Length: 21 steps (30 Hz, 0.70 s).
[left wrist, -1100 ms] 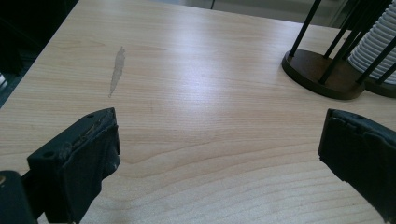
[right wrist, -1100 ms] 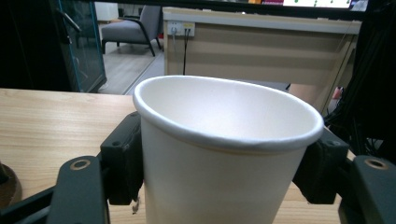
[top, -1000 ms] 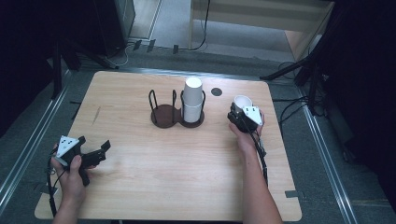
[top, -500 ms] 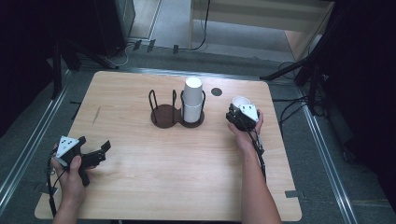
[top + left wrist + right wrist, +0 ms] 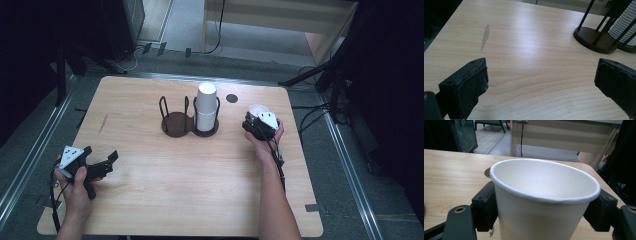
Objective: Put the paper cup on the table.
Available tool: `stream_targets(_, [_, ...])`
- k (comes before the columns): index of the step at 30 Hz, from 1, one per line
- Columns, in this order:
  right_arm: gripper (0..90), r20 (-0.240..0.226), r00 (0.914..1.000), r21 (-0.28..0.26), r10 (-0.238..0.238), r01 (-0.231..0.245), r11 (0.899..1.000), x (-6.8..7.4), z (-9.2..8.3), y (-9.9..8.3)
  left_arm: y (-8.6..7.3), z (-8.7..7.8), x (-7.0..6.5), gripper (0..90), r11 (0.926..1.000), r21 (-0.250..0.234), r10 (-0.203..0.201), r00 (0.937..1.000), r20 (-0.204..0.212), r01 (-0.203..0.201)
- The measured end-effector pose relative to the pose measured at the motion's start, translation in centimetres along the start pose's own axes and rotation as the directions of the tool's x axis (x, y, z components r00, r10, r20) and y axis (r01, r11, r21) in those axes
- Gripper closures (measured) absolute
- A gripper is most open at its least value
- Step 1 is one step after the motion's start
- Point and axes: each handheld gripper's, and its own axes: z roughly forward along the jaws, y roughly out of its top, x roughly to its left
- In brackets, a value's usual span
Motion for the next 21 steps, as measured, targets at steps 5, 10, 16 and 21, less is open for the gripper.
stream_targets(5, [23.1, -0.008, 1.0000, 0.011, -0.003, 0.003, 1.000, -0.1, -0.1, 0.0, 0.0, 0.0, 0.0, 0.0, 1.0000, 0.000, 0.001, 1.0000, 0.000, -0.001])
stream_targets(10, [21.4, -0.017, 0.9994, 0.018, 0.031, -0.031, 0.999, -0.6, -0.3, 0.1, 0.0, 0.0, 0.0, 0.0, 1.0000, 0.001, -0.001, 1.0000, -0.007, 0.001])
stream_targets(16, [16.3, -0.037, 0.9983, 0.027, 0.045, -0.044, 0.999, -1.0, -0.5, 0.1, 0.0, 0.0, 0.0, 0.0, 1.0000, 0.001, -0.002, 1.0000, -0.008, 0.002])
stream_targets(21, [9.7, -0.063, 0.9964, 0.031, 0.056, -0.054, 0.998, -1.1, -0.6, 0.2, 0.0, 0.0, 0.0, 0.0, 1.0000, 0.001, -0.005, 1.0000, -0.008, 0.005])
